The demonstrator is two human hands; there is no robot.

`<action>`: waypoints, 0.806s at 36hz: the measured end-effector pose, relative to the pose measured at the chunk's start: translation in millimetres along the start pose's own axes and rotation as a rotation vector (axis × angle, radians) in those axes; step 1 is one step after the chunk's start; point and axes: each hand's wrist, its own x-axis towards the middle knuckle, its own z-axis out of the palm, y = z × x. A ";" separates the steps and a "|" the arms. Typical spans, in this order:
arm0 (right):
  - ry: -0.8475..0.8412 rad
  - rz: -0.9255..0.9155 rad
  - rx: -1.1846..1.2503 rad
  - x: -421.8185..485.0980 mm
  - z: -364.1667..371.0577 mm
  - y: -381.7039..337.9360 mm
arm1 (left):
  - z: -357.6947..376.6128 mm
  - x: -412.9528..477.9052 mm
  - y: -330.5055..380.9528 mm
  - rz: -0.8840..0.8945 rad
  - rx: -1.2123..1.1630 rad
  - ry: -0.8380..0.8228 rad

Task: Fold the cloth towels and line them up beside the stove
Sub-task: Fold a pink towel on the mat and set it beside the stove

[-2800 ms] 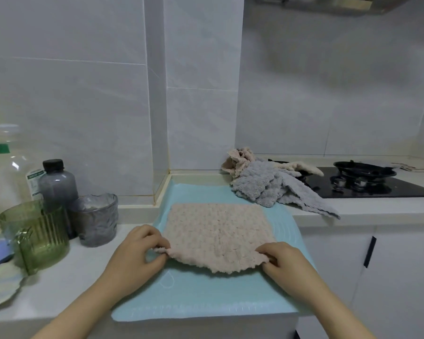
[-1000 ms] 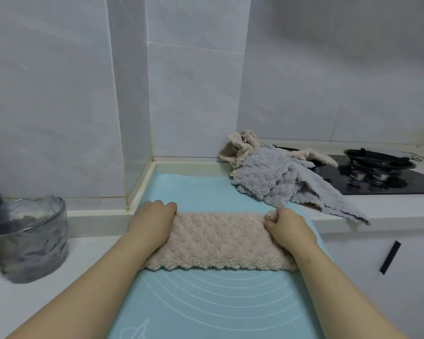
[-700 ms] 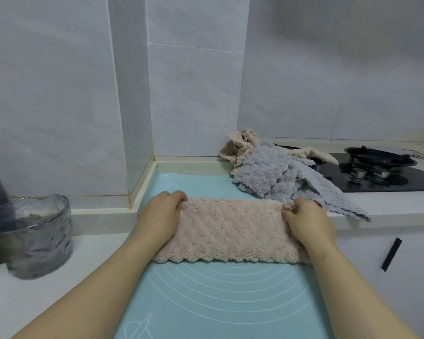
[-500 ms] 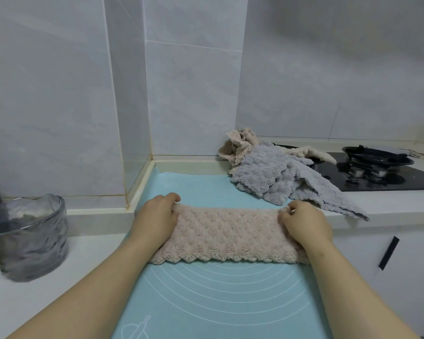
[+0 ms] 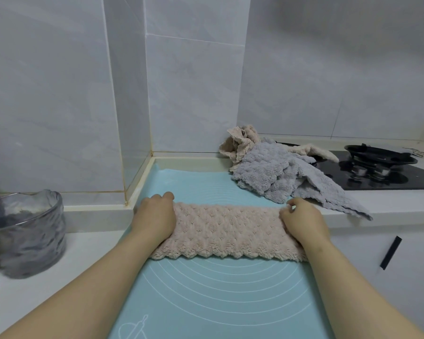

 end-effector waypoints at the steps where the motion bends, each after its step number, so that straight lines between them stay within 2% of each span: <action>1: -0.029 0.021 -0.009 0.3 -0.6 -0.2 | -1.1 0.0 0.7 -0.013 -0.010 -0.019; 5: -0.155 0.095 -0.029 4.1 -1.7 2.3 | -7.6 -0.6 1.0 -0.034 -0.173 -0.098; 7: -0.187 0.092 -0.003 4.5 -2.9 1.6 | -11.3 -2.5 -0.4 -0.041 -0.341 -0.067; 12: -0.126 -0.014 0.048 1.5 -5.7 0.2 | -17.3 -6.4 -1.1 -0.074 -0.700 0.076; 18: -0.017 -0.042 0.218 -0.7 -7.6 -0.8 | -19.5 -4.8 1.3 -0.193 -1.038 0.071; 20: 0.002 -0.036 0.246 0.2 -4.9 -0.3 | -16.2 -3.3 -0.1 -0.160 -0.965 0.103; 25: 0.011 -0.058 0.259 -1.3 1.0 -3.8 | -5.9 0.4 -1.5 -0.113 -0.477 0.059; 29: -0.062 -0.023 0.192 -1.2 -5.1 -5.4 | -14.3 -0.9 -0.1 -0.080 -0.437 0.016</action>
